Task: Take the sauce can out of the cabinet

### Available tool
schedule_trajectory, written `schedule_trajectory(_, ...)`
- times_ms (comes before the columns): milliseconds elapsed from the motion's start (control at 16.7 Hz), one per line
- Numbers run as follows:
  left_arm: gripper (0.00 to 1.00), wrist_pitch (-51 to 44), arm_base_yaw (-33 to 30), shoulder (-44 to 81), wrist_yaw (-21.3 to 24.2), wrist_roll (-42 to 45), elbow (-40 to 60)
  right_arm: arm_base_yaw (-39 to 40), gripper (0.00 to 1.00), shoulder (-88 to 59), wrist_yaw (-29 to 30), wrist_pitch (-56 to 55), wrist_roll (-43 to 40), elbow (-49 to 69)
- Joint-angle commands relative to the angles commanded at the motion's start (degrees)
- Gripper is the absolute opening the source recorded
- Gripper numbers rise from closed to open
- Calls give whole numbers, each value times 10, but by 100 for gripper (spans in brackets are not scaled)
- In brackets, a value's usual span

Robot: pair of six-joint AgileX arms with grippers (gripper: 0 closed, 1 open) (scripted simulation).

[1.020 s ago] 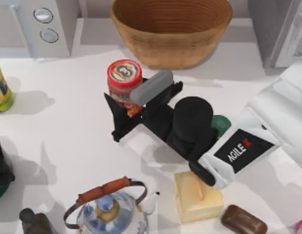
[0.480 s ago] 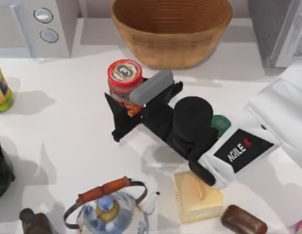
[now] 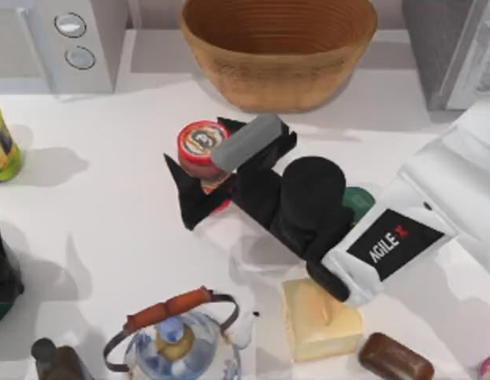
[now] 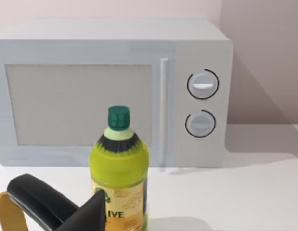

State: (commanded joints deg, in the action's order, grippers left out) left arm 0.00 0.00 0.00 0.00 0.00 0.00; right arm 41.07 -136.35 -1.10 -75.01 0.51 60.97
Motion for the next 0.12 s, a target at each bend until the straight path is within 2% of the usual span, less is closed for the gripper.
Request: schedule_trajectory(120, 100, 0, 0, 0, 0, 0, 0, 0, 100, 0, 0, 0, 0, 0)
